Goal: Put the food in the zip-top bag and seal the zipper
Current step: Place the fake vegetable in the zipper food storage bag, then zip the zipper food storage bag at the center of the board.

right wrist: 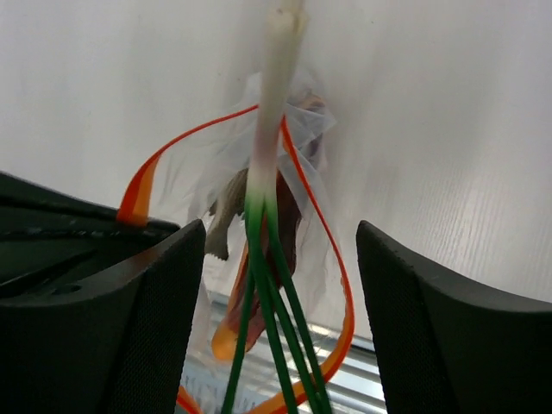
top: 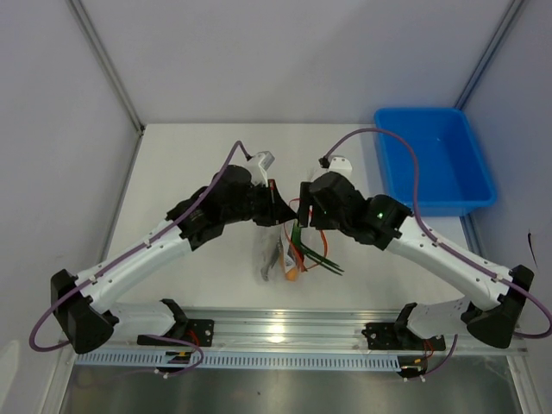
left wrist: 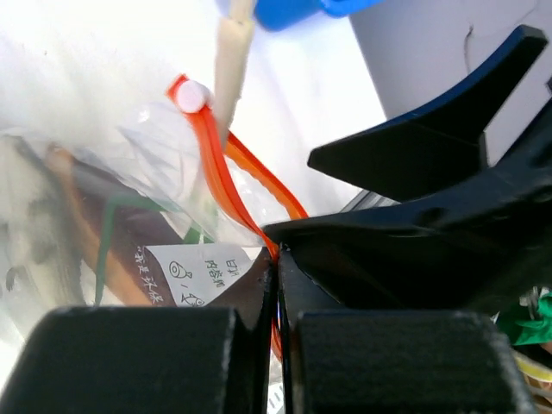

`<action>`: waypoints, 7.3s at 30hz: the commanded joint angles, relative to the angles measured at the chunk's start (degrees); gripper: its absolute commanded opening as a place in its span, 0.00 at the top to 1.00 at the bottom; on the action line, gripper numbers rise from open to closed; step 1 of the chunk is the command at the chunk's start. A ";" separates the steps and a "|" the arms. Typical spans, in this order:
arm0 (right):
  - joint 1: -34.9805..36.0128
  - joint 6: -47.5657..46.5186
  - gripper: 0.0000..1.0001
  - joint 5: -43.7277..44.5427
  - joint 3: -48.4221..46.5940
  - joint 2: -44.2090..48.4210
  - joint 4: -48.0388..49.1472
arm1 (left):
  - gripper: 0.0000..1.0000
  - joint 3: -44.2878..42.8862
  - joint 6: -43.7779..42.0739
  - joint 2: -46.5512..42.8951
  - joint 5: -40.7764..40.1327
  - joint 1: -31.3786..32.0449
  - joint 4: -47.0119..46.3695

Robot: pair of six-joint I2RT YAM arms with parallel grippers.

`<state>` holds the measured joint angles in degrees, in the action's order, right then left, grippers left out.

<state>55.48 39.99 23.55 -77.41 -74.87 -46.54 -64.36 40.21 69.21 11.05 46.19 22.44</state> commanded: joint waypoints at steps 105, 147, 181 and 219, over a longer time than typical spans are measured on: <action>17.82 6.51 1.00 38.85 15.52 5.35 15.08 | 0.99 -1.56 11.47 -0.83 4.77 2.94 -7.67; 10.87 -15.99 0.26 12.40 16.34 18.00 21.59 | 1.00 -0.86 13.23 -0.39 10.22 1.35 -6.00; -14.35 -17.84 0.22 -21.46 9.47 23.72 3.22 | 0.99 -6.83 3.92 4.00 17.42 -0.05 -1.78; -50.83 -14.32 0.18 -40.24 7.18 21.52 -1.62 | 0.37 3.27 -34.05 18.86 -31.36 54.88 -7.23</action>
<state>5.02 26.48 -14.48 -70.98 -54.08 -50.19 -58.52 7.77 88.84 -18.59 100.53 17.02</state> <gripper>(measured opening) 0.817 0.609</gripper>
